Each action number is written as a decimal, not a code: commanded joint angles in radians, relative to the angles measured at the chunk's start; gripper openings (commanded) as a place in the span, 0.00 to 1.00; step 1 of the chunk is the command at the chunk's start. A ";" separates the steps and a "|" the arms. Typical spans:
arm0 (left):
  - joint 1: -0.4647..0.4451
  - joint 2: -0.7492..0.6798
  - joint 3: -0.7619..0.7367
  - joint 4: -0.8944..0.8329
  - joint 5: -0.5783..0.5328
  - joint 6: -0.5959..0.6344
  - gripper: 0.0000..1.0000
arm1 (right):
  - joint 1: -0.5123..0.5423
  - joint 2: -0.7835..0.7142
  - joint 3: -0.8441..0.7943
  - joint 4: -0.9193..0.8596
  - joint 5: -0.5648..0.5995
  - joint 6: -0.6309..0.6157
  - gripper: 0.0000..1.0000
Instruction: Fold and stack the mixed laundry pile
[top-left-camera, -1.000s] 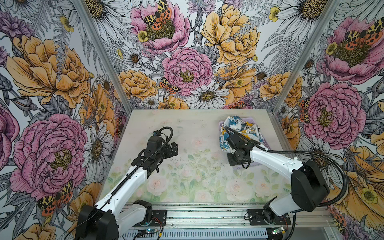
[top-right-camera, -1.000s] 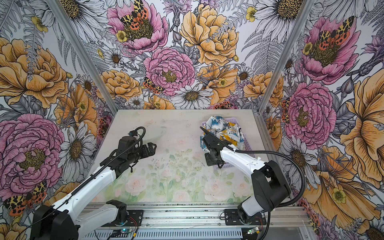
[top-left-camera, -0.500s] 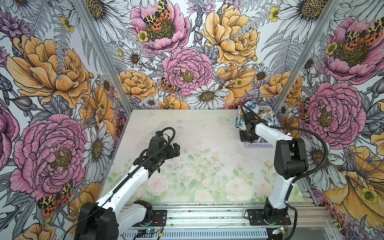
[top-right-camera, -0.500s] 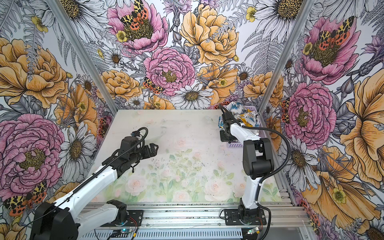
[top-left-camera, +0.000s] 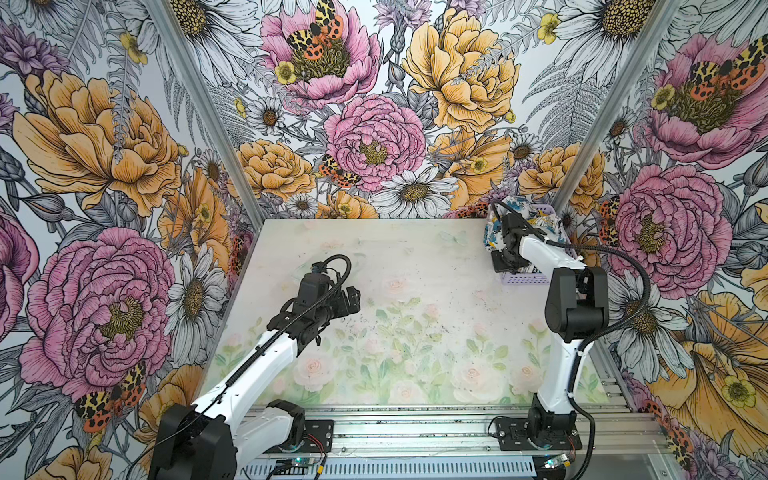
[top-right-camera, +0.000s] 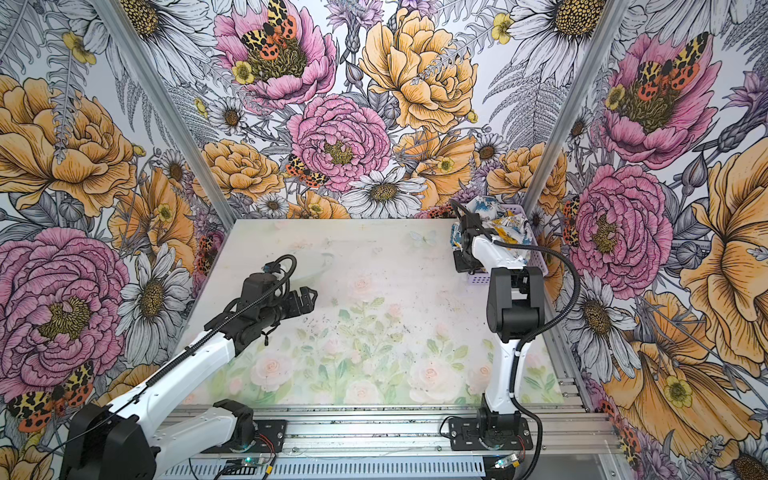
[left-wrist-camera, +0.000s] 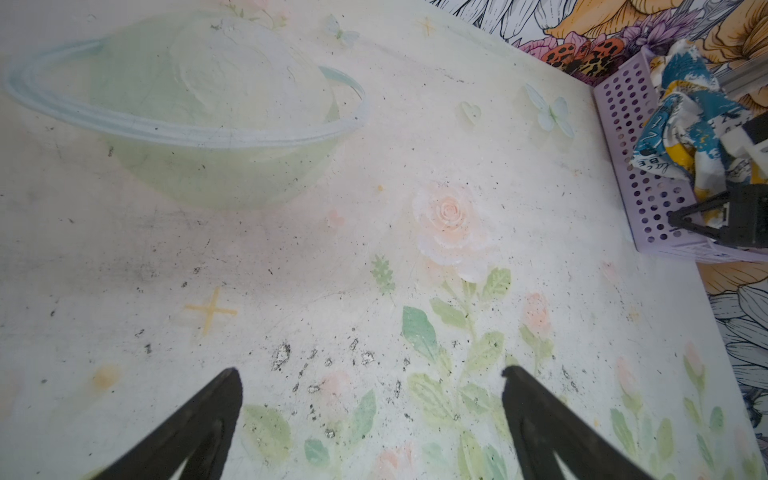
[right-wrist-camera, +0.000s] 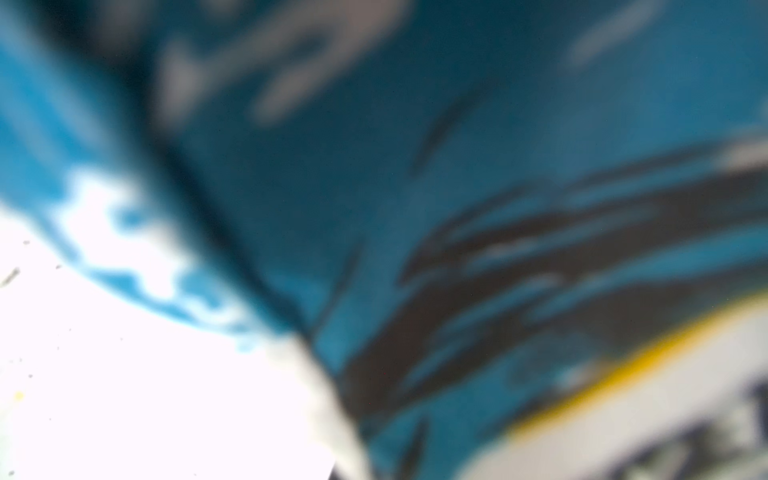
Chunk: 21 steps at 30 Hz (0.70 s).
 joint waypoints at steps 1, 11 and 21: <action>-0.007 -0.002 0.020 0.007 -0.011 -0.018 0.99 | 0.001 0.023 0.063 0.041 -0.014 -0.031 0.00; -0.012 -0.007 0.023 -0.001 -0.016 -0.029 0.99 | -0.001 -0.185 0.101 -0.061 -0.083 0.036 0.62; -0.053 0.000 0.031 0.019 -0.044 -0.036 0.99 | -0.116 -0.163 0.228 -0.063 -0.195 0.136 0.93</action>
